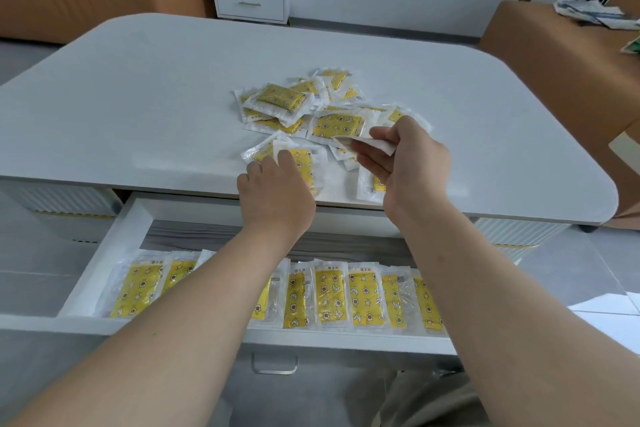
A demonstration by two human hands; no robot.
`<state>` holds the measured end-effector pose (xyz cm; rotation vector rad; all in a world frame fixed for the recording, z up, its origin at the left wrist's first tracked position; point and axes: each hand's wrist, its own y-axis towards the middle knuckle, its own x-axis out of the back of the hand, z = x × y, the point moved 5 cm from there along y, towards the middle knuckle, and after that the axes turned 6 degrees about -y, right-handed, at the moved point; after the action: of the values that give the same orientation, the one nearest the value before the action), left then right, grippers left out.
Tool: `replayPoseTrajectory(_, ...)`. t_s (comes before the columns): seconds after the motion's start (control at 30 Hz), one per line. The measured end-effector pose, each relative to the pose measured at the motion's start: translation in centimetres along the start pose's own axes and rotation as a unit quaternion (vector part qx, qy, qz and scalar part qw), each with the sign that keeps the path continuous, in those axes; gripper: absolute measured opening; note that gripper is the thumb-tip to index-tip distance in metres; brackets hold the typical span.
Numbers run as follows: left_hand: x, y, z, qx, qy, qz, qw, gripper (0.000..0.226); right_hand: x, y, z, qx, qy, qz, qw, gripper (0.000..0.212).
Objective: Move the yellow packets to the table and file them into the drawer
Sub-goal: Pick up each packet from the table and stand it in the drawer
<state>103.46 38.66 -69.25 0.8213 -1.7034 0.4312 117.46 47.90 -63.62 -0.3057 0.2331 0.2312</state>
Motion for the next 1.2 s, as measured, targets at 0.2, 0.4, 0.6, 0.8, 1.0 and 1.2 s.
replayPoseTrajectory(0.2,0.0,-0.3,0.5,0.005,0.014,0.004,1.000,0.033,-0.7,0.0,-0.7,0.035,-0.089,0.008,0.995,0.031)
replayPoseTrajectory(0.4,0.9,0.3,0.8,-0.033,-0.052,-0.063,0.996,0.038,-0.7,0.4,-1.3,0.037,-0.111,-0.004,0.993,0.041)
replayPoseTrajectory(0.6,2.0,0.0,1.1,-0.048,-0.288,-0.066,0.954,0.075,-1.0,0.2,-1.7,-0.016,0.001,0.006,1.000,0.042)
replayPoseTrajectory(0.8,3.9,-0.3,2.1,0.038,-0.436,-0.054,0.897,0.032,-1.1,-0.3,-2.4,-0.067,0.060,0.058,0.994,0.094)
replayPoseTrajectory(1.0,3.8,-0.9,4.0,0.109,-0.522,-0.033,0.845,0.014,-0.8,-1.2,-3.7,-0.126,-0.025,0.128,0.983,0.060)
replayPoseTrajectory(1.2,4.6,-1.5,5.9,0.129,-0.493,-0.050,0.859,0.020,-0.7,-1.0,-4.5,-0.152,-0.083,0.176,0.969,0.036)
